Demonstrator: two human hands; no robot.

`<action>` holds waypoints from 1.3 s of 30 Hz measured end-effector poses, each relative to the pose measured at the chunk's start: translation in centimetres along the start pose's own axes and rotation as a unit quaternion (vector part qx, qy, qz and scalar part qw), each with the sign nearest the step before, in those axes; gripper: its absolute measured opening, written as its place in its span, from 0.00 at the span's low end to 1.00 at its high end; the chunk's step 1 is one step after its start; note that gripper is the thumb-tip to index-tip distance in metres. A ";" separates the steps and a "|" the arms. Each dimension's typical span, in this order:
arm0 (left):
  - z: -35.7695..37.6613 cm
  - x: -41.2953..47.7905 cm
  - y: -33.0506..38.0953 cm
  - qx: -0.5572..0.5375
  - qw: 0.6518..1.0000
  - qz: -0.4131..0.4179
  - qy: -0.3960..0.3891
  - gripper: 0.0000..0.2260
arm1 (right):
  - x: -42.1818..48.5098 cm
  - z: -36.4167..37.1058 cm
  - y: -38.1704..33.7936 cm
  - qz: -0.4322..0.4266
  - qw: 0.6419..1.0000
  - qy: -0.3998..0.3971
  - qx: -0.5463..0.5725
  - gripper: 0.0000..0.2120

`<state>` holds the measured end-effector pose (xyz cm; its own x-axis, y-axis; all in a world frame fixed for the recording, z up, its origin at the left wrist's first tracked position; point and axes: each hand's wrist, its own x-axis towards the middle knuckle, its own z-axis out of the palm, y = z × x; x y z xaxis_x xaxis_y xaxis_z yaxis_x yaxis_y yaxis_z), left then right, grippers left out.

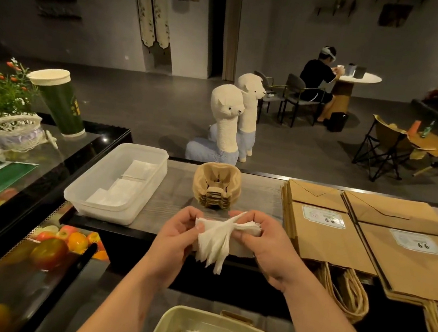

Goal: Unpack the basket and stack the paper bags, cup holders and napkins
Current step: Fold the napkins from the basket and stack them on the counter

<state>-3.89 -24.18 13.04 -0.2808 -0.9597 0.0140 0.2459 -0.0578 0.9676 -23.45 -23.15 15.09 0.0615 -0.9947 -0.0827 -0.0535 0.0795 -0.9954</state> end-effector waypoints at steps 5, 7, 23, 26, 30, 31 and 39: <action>-0.2 1.3 -0.3 0.055 0.998 0.031 0.016 0.15 | 1.1 0.6 0.2 0.001 0.996 0.078 -0.035 0.06; -0.4 1.6 -0.6 0.096 0.995 0.037 0.001 0.30 | 1.6 1.1 0.6 -0.013 0.993 0.107 -0.044 0.06; 2.7 4.5 -2.8 0.186 0.972 0.056 0.129 0.29 | 3.1 1.1 3.4 -0.070 0.987 0.141 -0.022 0.22; 2.4 4.5 -2.3 0.145 0.977 0.056 0.144 0.26 | 3.3 1.2 3.6 -0.074 0.985 0.155 -0.011 0.21; 3.6 4.6 -2.7 0.092 0.984 0.021 0.154 0.19 | 3.5 2.1 3.5 -0.052 0.980 0.186 0.046 0.12; 4.2 4.7 -2.9 0.089 0.982 0.030 0.166 0.16 | 3.6 2.4 3.3 -0.051 0.975 0.211 0.056 0.08; 5.9 6.1 -3.3 0.167 0.931 0.083 0.312 0.04 | 4.0 3.2 3.2 -0.058 0.964 0.257 0.028 0.04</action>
<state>-11.89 -28.17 11.46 0.3557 -0.9266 0.1221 -0.0940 0.0945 0.9911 -20.14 -26.63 11.45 -0.4398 -0.8967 0.0501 -0.0218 -0.0451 -0.9987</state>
